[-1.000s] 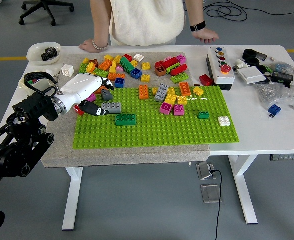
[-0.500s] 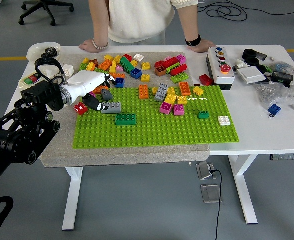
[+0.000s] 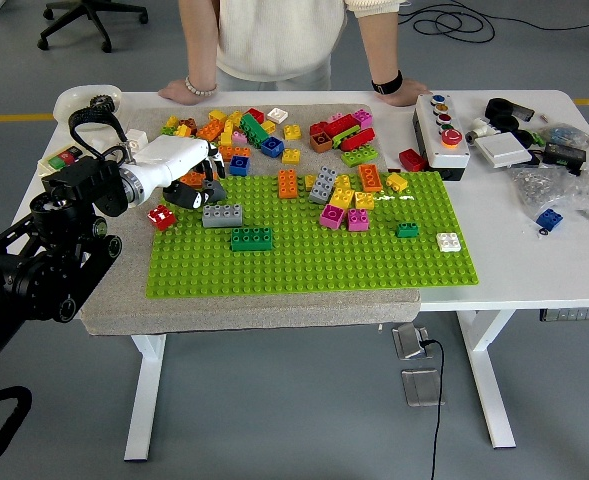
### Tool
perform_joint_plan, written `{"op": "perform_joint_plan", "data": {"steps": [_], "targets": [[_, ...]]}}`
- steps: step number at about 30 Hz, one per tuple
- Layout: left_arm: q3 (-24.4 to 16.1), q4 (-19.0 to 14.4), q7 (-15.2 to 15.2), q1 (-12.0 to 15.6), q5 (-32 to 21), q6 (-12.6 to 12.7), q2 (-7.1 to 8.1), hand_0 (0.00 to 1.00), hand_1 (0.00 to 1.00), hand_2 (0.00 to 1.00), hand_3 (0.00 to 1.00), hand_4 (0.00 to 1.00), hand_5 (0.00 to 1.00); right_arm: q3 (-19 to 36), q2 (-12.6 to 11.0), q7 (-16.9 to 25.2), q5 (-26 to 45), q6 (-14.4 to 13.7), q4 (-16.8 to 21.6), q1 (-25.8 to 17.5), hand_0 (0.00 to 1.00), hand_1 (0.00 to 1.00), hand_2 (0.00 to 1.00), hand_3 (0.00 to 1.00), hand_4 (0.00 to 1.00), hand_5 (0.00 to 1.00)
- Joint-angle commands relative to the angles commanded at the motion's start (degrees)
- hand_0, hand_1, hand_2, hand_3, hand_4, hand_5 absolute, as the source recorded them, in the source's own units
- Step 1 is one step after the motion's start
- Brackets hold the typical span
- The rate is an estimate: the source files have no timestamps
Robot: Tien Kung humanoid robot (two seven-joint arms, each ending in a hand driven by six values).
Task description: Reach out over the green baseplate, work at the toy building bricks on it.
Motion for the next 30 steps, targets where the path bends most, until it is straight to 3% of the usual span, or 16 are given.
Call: {"op": "perform_joint_plan", "data": {"steps": [3,4,9,10,30], "targets": [[0.3,0.2,0.3,-0.1,0.0,-1.1,-0.39,0.626,0.639,0.553,0.597,0.617,0.002,0.0,0.0,0.0,-0.2,0.0,0.0,0.0,0.742,0.640,0.681,0.627,0.810,0.518],[0.3,0.4,0.4,-0.1,0.0,-1.3,-0.50,0.715,0.704,0.606,0.697,0.813,0.074,0.0,0.0,0.0,-0.2,0.0,0.0,0.0,0.740,0.640,0.682,0.628,0.811,0.518],[0.7,1.8,0.9,-0.6,0.0,-2.0,-1.26,0.715,0.704,0.606,0.697,0.813,0.074,-0.1,-0.1,0.0,-0.3,0.0,0.0,0.1,0.740,0.640,0.682,0.628,0.811,0.518],[0.7,2.0,0.9,-0.6,0.0,-2.1,-1.36,0.734,0.712,0.643,0.754,0.887,0.119,-0.2,-0.1,0.0,-0.3,0.0,0.0,0.1,0.742,0.639,0.682,0.628,0.812,0.517],[1.4,6.7,1.8,-2.0,0.0,-1.1,-3.30,0.745,0.725,0.652,0.759,0.898,0.134,-0.2,-0.3,0.0,-0.4,0.0,0.0,0.4,0.742,0.640,0.683,0.632,0.813,0.517]]}}
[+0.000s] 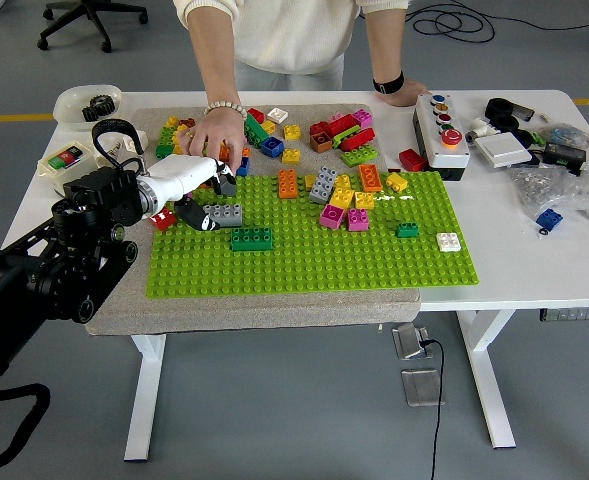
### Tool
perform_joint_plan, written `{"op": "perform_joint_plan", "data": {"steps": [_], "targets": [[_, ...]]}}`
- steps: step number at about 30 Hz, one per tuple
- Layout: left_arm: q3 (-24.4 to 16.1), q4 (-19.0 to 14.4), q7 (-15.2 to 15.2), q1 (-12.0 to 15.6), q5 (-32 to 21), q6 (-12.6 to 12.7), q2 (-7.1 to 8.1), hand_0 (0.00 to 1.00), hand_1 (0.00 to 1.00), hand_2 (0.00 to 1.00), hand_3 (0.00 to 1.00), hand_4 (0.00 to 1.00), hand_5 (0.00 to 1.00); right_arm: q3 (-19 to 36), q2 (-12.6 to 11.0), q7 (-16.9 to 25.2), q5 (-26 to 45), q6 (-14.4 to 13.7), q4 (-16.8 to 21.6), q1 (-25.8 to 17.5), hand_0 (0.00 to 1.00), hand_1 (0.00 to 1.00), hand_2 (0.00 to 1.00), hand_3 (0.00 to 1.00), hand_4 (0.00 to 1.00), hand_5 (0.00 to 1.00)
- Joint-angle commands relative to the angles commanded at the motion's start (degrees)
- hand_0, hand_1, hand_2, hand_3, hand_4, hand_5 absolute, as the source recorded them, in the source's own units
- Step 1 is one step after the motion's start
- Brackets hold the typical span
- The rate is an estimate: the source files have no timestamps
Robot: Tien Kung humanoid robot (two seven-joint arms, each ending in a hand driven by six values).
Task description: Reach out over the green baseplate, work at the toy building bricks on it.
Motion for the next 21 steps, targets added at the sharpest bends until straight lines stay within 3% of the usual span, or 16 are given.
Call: {"op": "perform_joint_plan", "data": {"steps": [11,21], "targets": [[0.4,2.0,0.2,-0.7,0.0,0.9,-0.83,0.744,0.723,0.654,0.755,0.932,0.179,-0.1,-0.1,0.0,0.1,0.0,0.0,0.2,0.742,0.640,0.682,0.632,0.814,0.518],[1.8,5.1,-1.0,-1.5,0.0,3.8,-1.41,0.744,0.720,0.651,0.741,0.931,0.186,-0.3,-0.1,0.0,0.2,0.0,0.0,0.3,0.741,0.640,0.683,0.633,0.814,0.517]]}}
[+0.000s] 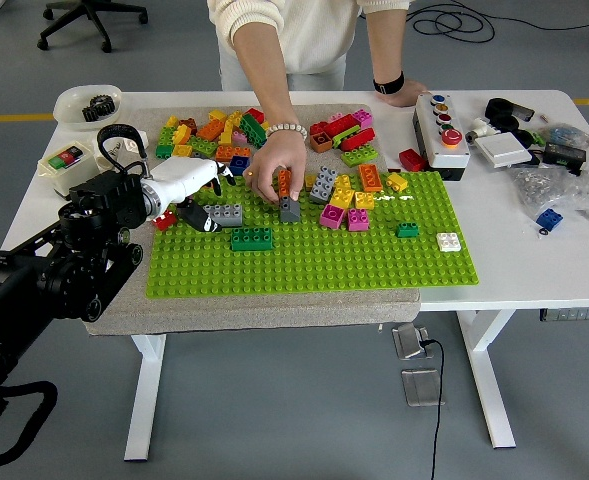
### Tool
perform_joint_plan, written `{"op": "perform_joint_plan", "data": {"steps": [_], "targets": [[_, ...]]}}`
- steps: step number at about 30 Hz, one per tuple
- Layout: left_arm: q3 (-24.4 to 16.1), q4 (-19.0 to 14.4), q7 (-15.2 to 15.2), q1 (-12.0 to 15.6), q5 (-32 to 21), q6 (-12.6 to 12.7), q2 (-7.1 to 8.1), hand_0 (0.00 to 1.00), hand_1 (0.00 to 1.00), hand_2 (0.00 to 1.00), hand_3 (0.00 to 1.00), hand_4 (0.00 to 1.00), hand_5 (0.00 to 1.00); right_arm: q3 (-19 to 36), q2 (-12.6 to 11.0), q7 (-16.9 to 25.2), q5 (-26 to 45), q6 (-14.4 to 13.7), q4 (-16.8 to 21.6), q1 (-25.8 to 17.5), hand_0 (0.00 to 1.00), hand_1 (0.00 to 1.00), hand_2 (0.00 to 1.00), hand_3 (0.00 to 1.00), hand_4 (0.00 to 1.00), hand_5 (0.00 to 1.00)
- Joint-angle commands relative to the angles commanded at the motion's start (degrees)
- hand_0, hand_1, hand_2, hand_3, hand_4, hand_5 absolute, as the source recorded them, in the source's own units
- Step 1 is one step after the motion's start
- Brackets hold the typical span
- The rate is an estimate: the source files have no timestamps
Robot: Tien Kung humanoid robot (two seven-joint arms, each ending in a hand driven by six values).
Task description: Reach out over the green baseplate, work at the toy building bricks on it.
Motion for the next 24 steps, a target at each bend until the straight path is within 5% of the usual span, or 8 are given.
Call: {"op": "perform_joint_plan", "data": {"steps": [24], "targets": [[4.6,7.7,-1.7,-2.8,-1.3,4.3,-1.42,0.741,0.713,0.615,0.629,0.854,0.176,-0.4,0.0,0.0,-0.1,0.1,0.0,0.1,0.742,0.641,0.683,0.633,0.814,0.516]]}}
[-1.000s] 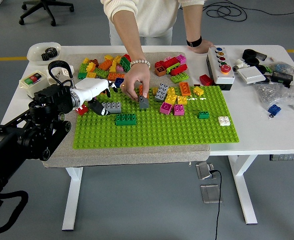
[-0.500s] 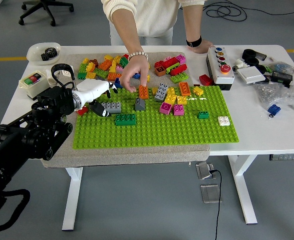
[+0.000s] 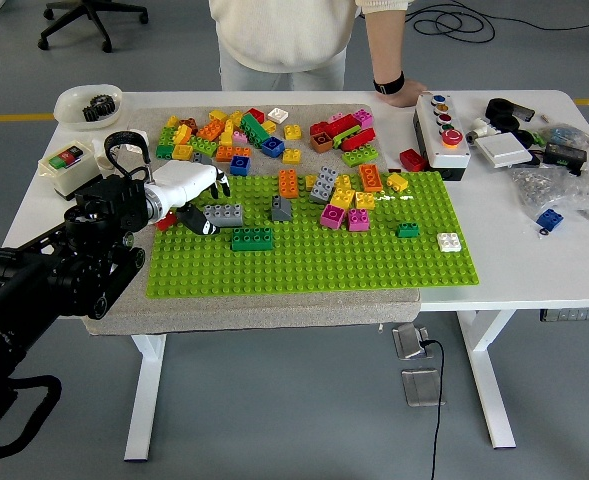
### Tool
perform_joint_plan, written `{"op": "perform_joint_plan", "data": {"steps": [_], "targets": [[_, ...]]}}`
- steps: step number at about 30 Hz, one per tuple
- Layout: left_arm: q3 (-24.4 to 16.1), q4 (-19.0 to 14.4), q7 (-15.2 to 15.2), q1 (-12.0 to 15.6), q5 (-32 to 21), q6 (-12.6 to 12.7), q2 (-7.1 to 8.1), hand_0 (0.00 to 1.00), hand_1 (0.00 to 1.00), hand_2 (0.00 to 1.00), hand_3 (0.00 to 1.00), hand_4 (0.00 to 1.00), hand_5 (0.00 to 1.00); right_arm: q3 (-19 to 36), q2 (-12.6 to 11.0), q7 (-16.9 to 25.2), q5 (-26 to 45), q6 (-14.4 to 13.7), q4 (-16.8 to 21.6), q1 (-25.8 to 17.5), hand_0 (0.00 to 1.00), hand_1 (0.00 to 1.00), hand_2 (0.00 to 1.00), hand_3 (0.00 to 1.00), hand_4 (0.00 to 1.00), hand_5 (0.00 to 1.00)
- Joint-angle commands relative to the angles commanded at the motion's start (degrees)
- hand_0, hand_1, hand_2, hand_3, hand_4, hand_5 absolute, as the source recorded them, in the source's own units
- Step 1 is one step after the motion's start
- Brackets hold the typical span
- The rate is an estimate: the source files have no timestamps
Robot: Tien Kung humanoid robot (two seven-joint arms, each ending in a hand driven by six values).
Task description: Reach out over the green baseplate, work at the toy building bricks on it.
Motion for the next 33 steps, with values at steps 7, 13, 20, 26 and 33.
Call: {"op": "perform_joint_plan", "data": {"steps": [7,13,20,26,33], "targets": [[1.7,1.4,-0.2,-0.5,-1.6,0.3,-0.32,0.742,0.712,0.609,0.606,0.835,0.176,-0.1,-0.1,0.0,-0.3,0.1,0.0,0.0,0.742,0.640,0.683,0.633,0.814,0.515],[2.8,2.5,-0.4,-0.9,-2.8,0.8,-0.70,0.740,0.714,0.611,0.603,0.827,0.180,-0.3,0.0,0.0,-0.5,0.1,0.0,0.0,0.742,0.640,0.683,0.634,0.814,0.516],[3.8,3.5,-0.6,-1.3,-4.2,1.5,-1.01,0.739,0.714,0.603,0.601,0.806,0.173,-0.3,-0.1,0.0,-0.6,0.2,0.0,0.0,0.742,0.640,0.683,0.635,0.814,0.515],[5.0,4.4,-0.9,-1.6,-5.5,2.1,-1.24,0.730,0.709,0.577,0.575,0.729,0.145,-0.4,0.0,0.0,-0.6,0.2,0.0,0.1,0.742,0.640,0.683,0.634,0.815,0.514],[5.9,5.0,-1.2,-2.0,-6.6,2.7,-1.36,0.649,0.647,0.554,0.549,0.592,0.091,-0.4,0.0,0.0,-0.5,0.1,0.0,0.2,0.743,0.640,0.683,0.635,0.815,0.514]]}}
